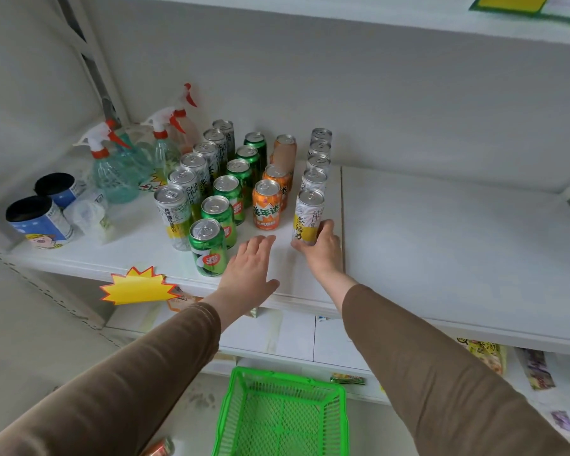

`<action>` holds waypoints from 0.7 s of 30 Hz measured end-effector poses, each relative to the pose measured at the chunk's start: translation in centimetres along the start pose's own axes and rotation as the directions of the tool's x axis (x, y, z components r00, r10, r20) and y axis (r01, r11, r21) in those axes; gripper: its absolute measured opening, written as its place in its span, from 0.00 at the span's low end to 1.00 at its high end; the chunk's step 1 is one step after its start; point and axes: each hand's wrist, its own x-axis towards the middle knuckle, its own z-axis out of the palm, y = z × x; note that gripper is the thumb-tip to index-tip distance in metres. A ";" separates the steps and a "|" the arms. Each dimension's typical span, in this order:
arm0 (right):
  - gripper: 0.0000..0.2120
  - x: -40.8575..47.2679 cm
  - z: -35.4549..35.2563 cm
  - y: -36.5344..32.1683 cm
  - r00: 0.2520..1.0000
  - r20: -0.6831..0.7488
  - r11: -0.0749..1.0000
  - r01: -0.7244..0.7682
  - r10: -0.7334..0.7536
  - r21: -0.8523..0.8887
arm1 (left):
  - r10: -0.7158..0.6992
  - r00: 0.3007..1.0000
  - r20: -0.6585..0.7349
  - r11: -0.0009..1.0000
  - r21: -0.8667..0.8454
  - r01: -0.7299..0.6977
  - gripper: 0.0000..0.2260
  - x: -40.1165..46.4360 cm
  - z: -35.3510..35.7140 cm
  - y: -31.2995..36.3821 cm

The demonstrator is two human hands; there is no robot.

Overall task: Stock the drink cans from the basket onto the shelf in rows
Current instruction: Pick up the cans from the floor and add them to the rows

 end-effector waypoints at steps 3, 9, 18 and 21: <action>0.27 0.7 0.3 0.2 1.000 -0.014 1.000 0.006 -0.006 -0.007 | 0.005 1.000 0.005 1.000 0.004 -0.005 0.42 0.1 0.1 -0.3; 0.25 1.3 0.4 0.2 1.000 -0.009 0.999 0.020 -0.020 -0.032 | 0.003 1.000 0.004 1.000 -0.003 -0.003 0.41 -0.5 0.4 -0.9; 0.48 -5.2 1.4 -0.3 0.996 -0.067 0.993 0.045 -0.052 -0.108 | 0.042 0.999 -0.006 0.998 -0.043 -0.043 0.40 -4.9 0.8 -2.6; 0.46 -9.6 2.6 -0.6 0.984 -0.039 0.958 0.160 -0.174 -0.238 | 0.056 0.998 -0.010 0.997 -0.047 -0.057 0.39 -7.9 0.7 -4.0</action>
